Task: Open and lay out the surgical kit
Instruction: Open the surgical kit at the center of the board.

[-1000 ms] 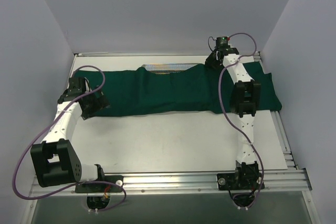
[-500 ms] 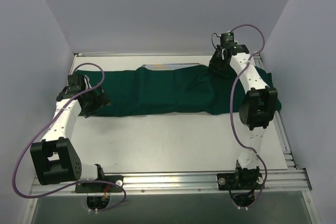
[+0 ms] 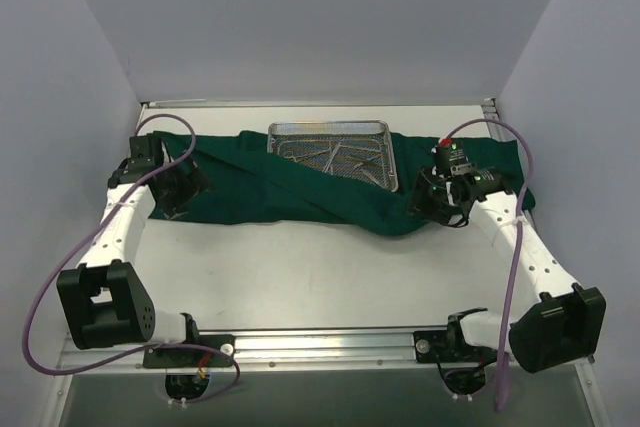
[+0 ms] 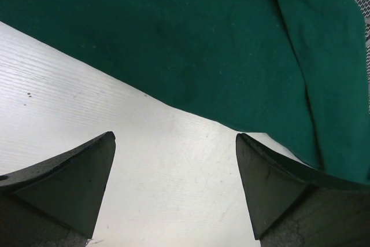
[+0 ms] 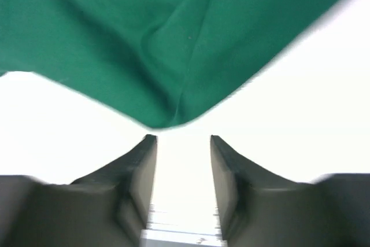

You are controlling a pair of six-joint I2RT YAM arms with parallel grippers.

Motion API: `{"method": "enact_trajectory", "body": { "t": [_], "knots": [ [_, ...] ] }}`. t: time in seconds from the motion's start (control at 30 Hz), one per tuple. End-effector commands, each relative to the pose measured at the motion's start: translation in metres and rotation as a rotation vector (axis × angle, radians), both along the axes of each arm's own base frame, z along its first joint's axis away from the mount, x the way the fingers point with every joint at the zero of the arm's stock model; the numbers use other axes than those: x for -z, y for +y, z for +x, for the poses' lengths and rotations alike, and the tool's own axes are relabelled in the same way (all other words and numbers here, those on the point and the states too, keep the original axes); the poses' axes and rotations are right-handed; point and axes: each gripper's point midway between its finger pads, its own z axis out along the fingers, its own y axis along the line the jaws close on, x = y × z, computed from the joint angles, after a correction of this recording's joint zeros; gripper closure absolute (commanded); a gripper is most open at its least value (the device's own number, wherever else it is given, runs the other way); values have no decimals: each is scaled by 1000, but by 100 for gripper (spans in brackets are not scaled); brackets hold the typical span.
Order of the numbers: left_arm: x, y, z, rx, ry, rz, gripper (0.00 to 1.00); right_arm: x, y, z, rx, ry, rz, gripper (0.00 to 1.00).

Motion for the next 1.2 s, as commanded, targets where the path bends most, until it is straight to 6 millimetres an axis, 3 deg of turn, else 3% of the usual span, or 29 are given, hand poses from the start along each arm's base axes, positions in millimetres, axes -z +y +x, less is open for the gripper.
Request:
{"method": "enact_trajectory", "body": {
  "t": [0.0, 0.1, 0.13, 0.2, 0.23, 0.27, 0.4, 0.47, 0.53, 0.6, 0.77, 1.0, 1.07, 1.17],
  "knots": [
    [-17, -12, 17, -5, -53, -31, 6, -6, -17, 6, 37, -14, -49, 55],
    [-21, -25, 33, 6, -69, -41, 6, -7, -36, 34, 119, -10, -43, 30],
    [-23, -27, 38, 1, -73, -41, 6, -15, -35, 44, 123, -26, -14, 20],
    [-22, -30, 50, -11, -62, -34, 6, -11, -43, 60, 138, -8, -17, 13],
    [-21, -43, 53, 0, -53, -47, 6, -21, -50, 72, 153, -37, -23, 3],
    [-10, -45, 55, -8, -10, -49, 6, -21, -55, 76, 172, -33, -29, 0],
    [-11, -53, 82, -6, -30, -94, 6, -25, -61, 95, 196, -38, 19, 0],
    [-6, -58, 97, -9, -41, -128, 6, -26, -76, 101, 233, -49, 43, 0],
    [-4, -59, 110, -24, -48, -146, 5, -25, -68, 102, 197, -50, 127, 0],
    [14, -62, 122, -29, -12, -173, 4, -16, -78, 103, 226, -24, 125, 0],
    [24, -67, 161, -21, -56, -233, 0, -8, -91, 106, 262, 1, 64, 13],
    [40, -67, 187, -39, -47, -260, 6, -4, -94, 119, 268, 28, 54, 18],
    [44, -51, 195, -71, -57, -269, 7, -4, -96, 123, 271, 23, 42, 18],
    [46, -49, 204, -75, -76, -287, 14, -1, -94, 130, 269, 18, 32, 22]
  ]
}}
